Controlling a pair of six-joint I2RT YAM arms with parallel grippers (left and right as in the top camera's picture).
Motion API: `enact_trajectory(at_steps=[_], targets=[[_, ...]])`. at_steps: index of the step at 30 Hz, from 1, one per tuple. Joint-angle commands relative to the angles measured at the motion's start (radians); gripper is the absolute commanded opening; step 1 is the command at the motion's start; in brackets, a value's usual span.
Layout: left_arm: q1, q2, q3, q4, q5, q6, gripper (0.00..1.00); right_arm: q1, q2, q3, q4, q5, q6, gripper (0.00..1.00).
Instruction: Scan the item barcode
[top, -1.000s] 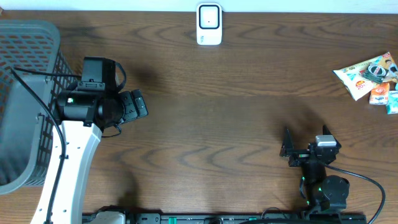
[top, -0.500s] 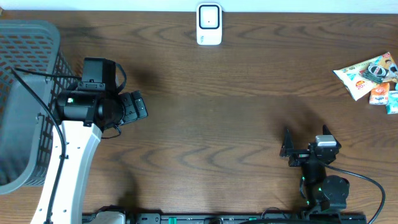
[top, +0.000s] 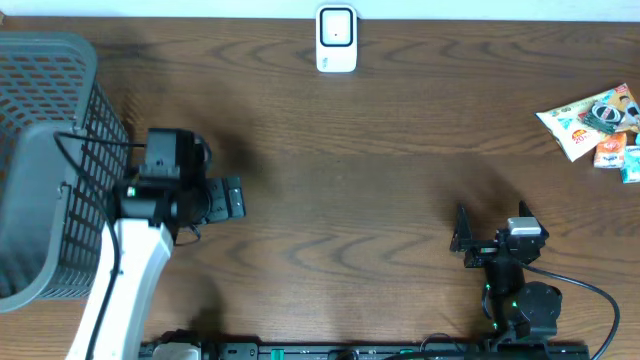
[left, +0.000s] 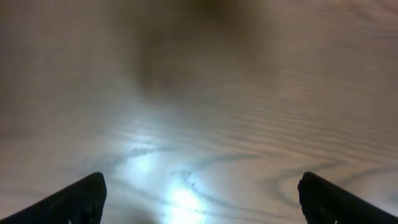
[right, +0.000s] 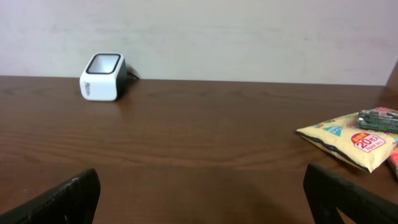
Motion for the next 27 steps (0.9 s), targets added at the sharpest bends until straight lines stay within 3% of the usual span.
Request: enact_trajectory(at_steps=[1,9,21,27], targets=[[0.003,-0.103,-0.079,0.083,0.111,0.128,0.98,0.008,-0.007,-0.002,-0.005,-0.002,0.018,0.99],[0.003,-0.311,-0.23,0.236,0.121,0.165,0.98,0.008,-0.007,-0.002,-0.005,-0.002,0.018,0.99],[0.003,-0.714,-0.571,0.657,0.146,0.164,0.98,0.008,-0.007,-0.002,-0.004,-0.002,0.018,0.99],[0.003,-0.908,-0.686,0.7,0.146,0.153,0.97,0.008,-0.007,-0.002,-0.004,-0.002,0.018,0.99]])
